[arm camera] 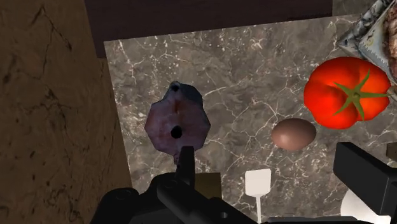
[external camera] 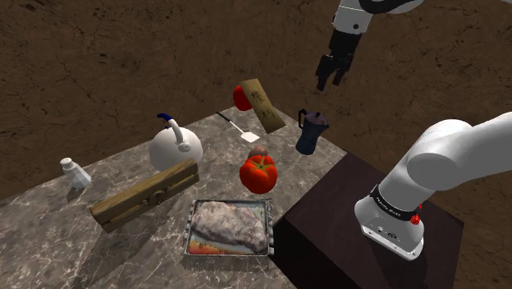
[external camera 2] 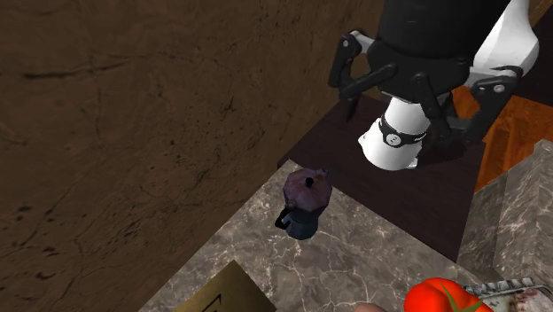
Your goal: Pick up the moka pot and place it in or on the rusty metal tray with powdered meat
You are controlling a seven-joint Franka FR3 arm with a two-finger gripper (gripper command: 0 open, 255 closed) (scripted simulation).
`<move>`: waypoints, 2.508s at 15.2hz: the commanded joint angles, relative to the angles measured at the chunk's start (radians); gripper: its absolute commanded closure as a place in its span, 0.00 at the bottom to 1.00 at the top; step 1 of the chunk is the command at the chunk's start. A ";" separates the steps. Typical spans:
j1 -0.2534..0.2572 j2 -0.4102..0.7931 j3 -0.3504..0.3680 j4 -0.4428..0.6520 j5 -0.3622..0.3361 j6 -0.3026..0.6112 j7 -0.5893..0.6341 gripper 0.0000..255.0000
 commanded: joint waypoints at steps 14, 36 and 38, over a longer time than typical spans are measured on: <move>-0.038 0.505 -0.102 0.043 -0.036 0.389 -0.170 0.00; -0.036 0.563 -0.103 -0.011 -0.026 0.500 -0.177 1.00; -0.036 0.563 -0.103 -0.011 -0.026 0.500 -0.177 1.00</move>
